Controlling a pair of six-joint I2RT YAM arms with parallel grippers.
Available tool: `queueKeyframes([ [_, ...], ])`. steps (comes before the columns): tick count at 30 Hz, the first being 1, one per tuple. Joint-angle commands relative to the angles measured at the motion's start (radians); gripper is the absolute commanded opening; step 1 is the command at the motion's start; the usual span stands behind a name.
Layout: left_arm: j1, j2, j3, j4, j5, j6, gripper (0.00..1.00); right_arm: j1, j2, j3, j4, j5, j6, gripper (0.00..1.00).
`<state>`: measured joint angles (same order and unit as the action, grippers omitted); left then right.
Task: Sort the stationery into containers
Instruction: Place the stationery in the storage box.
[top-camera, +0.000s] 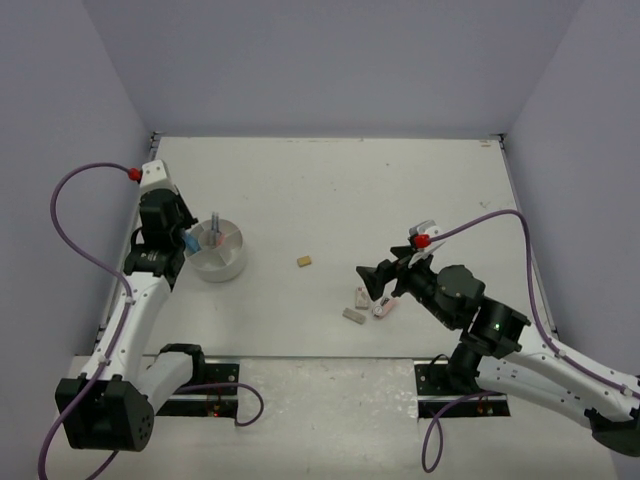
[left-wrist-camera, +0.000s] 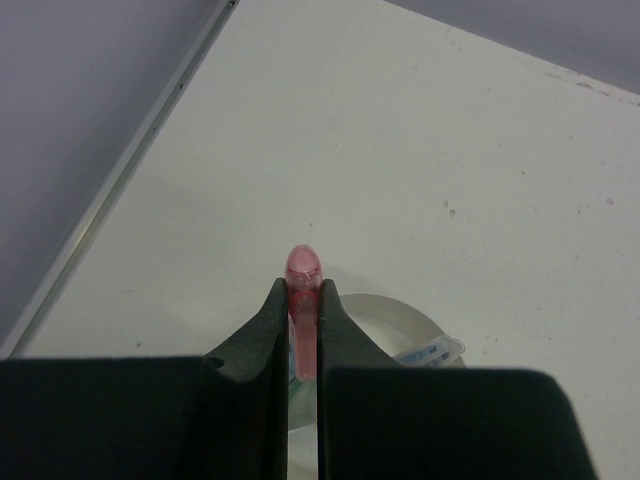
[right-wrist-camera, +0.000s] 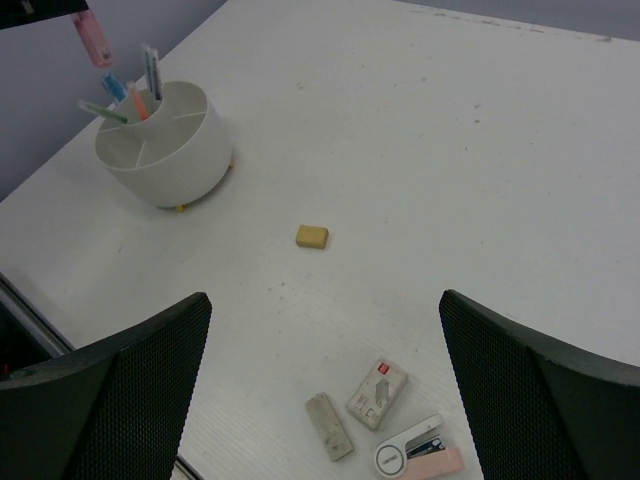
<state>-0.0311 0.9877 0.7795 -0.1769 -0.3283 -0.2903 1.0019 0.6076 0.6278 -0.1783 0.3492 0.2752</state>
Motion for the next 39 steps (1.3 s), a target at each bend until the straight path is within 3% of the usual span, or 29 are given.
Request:
queueKeyframes([
  [1, 0.010, 0.022, -0.016, 0.055, 0.018, 0.033, 0.00, -0.002, -0.011, -0.014, 0.046, 0.011, -0.007, 0.99],
  [15, 0.011, 0.082, -0.012, 0.020, -0.001, 0.061, 0.00, -0.002, -0.012, -0.022, 0.047, 0.003, -0.015, 0.99],
  [21, 0.011, 0.083, -0.017, 0.004, 0.009, 0.063, 0.05, -0.002, -0.018, -0.027, 0.048, 0.007, -0.018, 0.99],
  [27, 0.011, 0.086, -0.019, -0.011, -0.005, 0.058, 0.18, -0.002, -0.021, -0.030, 0.047, 0.023, -0.024, 0.99],
  [31, 0.011, 0.086, -0.019, -0.021, -0.007, 0.052, 0.40, -0.002, -0.029, -0.034, 0.048, 0.023, -0.026, 0.99],
  [39, 0.011, 0.071, -0.006, -0.046, -0.017, 0.028, 0.45, -0.002, -0.011, -0.033, 0.048, 0.040, -0.028, 0.99],
])
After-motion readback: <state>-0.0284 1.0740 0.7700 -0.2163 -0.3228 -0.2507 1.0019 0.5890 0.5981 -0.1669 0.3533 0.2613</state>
